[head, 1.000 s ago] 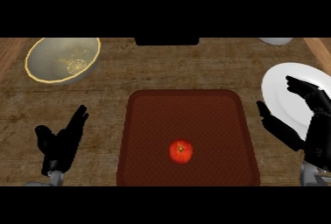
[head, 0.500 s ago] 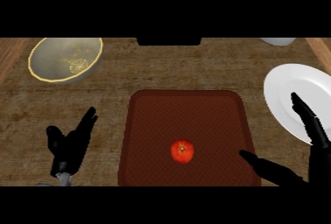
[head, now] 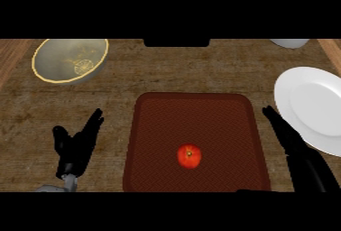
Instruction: Pick the tomato from the tray and place it in the plate
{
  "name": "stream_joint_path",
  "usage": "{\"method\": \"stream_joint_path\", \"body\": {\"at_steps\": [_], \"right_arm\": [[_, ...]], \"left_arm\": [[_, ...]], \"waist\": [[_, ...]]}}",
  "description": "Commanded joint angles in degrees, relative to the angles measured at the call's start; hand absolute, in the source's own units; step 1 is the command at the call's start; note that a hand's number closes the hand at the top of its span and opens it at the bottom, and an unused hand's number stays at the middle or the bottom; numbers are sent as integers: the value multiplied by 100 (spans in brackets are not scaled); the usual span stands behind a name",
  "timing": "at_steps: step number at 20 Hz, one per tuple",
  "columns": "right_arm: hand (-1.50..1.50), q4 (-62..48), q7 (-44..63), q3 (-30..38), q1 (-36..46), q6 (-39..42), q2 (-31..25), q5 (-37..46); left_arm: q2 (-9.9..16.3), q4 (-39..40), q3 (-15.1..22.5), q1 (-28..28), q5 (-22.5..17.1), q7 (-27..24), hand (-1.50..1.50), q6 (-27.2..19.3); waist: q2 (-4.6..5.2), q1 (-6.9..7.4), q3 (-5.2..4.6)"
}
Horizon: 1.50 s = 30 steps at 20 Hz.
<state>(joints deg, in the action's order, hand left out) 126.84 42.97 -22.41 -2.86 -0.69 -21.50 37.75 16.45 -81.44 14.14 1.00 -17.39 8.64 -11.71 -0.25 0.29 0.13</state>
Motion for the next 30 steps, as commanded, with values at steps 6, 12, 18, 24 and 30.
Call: {"method": "stream_joint_path", "body": {"at_steps": [6,12,18,24,30], "right_arm": [[-150,-1267,1548,-1123,1401,637,1323,1195],[-150,-1531,1810,-1362,1043,826,1668,1409],[-150,-1801,1910,-1607,1019,803,2136,1463],[-150,-2954,1618,-1525,1542,-22,2146,1459],[-150,-3084,2002,-1604,1522,350,2145,1800]], "left_arm": [[-349,124,100,103,221,144,0,-50],[-374,-38,18,-132,275,201,0,16],[-286,15,-318,44,170,426,0,318],[-401,136,-390,43,455,273,0,362],[-370,-53,-474,-95,410,378,0,487]], "waist": [[30,7,-17],[21,-18,-14],[21,-27,-14],[28,-5,-13],[26,-13,-14]]}}
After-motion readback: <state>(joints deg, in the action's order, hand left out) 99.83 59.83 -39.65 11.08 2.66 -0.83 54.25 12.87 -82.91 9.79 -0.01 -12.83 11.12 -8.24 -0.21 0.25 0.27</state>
